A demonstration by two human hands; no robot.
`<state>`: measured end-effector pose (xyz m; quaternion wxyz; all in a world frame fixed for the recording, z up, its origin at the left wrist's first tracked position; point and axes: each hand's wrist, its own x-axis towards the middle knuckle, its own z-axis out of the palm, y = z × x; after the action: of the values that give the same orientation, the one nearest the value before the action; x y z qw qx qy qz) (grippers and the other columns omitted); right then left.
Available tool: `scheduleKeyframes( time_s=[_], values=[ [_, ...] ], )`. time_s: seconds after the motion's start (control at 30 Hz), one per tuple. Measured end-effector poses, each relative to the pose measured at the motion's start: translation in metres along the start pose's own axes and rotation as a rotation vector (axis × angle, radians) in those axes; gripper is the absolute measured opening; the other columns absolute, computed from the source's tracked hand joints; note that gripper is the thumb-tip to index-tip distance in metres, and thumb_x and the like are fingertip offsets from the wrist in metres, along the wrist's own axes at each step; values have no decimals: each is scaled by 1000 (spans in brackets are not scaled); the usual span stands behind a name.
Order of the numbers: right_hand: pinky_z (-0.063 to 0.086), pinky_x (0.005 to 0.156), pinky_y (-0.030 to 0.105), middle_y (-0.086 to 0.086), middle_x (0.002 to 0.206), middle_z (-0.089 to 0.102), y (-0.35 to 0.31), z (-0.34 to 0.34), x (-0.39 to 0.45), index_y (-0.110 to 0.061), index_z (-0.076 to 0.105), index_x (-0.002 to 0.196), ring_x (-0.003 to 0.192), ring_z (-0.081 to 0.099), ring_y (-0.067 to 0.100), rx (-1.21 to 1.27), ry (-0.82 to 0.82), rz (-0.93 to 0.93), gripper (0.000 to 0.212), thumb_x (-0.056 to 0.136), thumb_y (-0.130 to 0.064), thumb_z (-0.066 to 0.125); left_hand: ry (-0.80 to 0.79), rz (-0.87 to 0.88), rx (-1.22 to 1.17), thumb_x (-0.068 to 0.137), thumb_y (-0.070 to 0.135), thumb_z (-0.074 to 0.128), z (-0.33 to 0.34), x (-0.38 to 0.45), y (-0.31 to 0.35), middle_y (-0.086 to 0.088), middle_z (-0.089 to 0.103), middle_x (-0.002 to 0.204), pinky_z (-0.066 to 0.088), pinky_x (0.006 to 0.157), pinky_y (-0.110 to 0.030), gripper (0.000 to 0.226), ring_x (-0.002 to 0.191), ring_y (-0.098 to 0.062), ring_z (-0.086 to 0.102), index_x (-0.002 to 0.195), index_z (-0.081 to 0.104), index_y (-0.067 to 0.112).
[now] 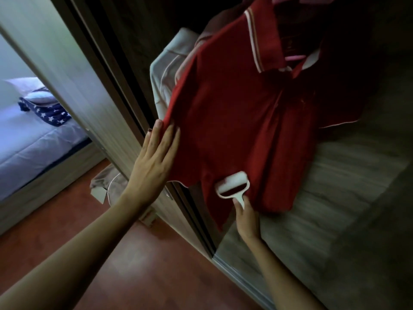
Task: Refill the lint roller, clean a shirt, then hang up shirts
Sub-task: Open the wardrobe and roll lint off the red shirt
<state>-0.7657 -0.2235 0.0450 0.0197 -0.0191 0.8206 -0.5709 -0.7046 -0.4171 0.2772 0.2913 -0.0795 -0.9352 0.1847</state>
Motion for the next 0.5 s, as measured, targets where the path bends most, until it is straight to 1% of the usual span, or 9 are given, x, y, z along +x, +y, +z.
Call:
scheduleKeyframes(
  time_s=[0.03, 0.1, 0.17, 0.23, 0.27, 0.3, 0.37, 0.43, 0.5],
  values=[
    [39, 67, 20, -6, 88, 65, -10, -3, -2, -15, 58, 104, 82, 63, 12, 33, 62, -55, 19, 98, -31, 49, -14, -18, -1, 62, 16, 84, -1, 1, 1, -14, 1, 158, -9, 120, -41, 116, 146, -26, -17, 149, 8, 3],
    [39, 65, 10, -9, 87, 63, -32, -7, -3, -13, 56, 103, 77, 60, 5, 111, 188, -146, 17, 98, -27, 49, -28, -36, 4, 62, 16, 85, 0, 2, 3, -16, 3, 158, -7, 120, -41, 119, 146, -28, -15, 150, 7, 3],
    [38, 63, 4, -9, 83, 61, -46, -8, -1, -11, 55, 102, 73, 56, -1, 154, 257, -190, 16, 98, -26, 49, -35, -37, 5, 64, 17, 85, 1, 2, 6, -16, 3, 158, -7, 120, -41, 118, 146, -29, -13, 150, 6, 3],
    [37, 60, 8, -7, 78, 60, -45, -4, 4, -12, 54, 100, 68, 56, -1, 120, 228, -178, 18, 99, -28, 47, -50, -40, -1, 61, 24, 86, 1, 3, 10, -16, 2, 158, -8, 120, -40, 121, 146, -30, -12, 150, 6, 3],
    [38, 60, 13, -6, 78, 61, -37, -2, 7, -12, 53, 99, 67, 57, 4, 79, 177, -152, 18, 99, -30, 47, -62, -44, -9, 59, 28, 87, 0, 3, 11, -17, 3, 158, -8, 120, -40, 124, 146, -30, -13, 150, 7, 2],
    [39, 62, 19, -2, 80, 64, -25, 1, 9, -13, 54, 100, 70, 62, 11, 29, 119, -117, 19, 99, -31, 47, -69, -51, -17, 56, 31, 87, -1, 4, 12, -18, 3, 158, -9, 120, -39, 126, 146, -29, -13, 150, 8, 2],
    [42, 70, 27, 8, 93, 69, 1, 1, 11, -11, 57, 108, 89, 67, 27, -77, 19, 10, 24, 98, -32, 48, -75, -68, -24, 55, 28, 88, -1, 7, 12, -17, 2, 158, -9, 120, -38, 127, 146, -29, -14, 150, 9, 2],
    [44, 72, 28, 8, 95, 70, 11, -7, 5, -15, 58, 108, 94, 67, 29, -81, 36, 82, 25, 98, -36, 47, -57, -83, -27, 58, 16, 89, -1, 8, 10, -17, 2, 158, -9, 120, -38, 123, 147, -29, -12, 150, 9, 2],
    [43, 64, 28, 4, 82, 70, -6, -27, 1, -18, 57, 101, 81, 69, 27, -42, 157, 3, 24, 96, -40, 49, -36, -93, -40, 58, 8, 88, -2, 6, 7, -17, 3, 158, -9, 121, -37, 121, 147, -30, -11, 150, 10, 1]
  ],
)
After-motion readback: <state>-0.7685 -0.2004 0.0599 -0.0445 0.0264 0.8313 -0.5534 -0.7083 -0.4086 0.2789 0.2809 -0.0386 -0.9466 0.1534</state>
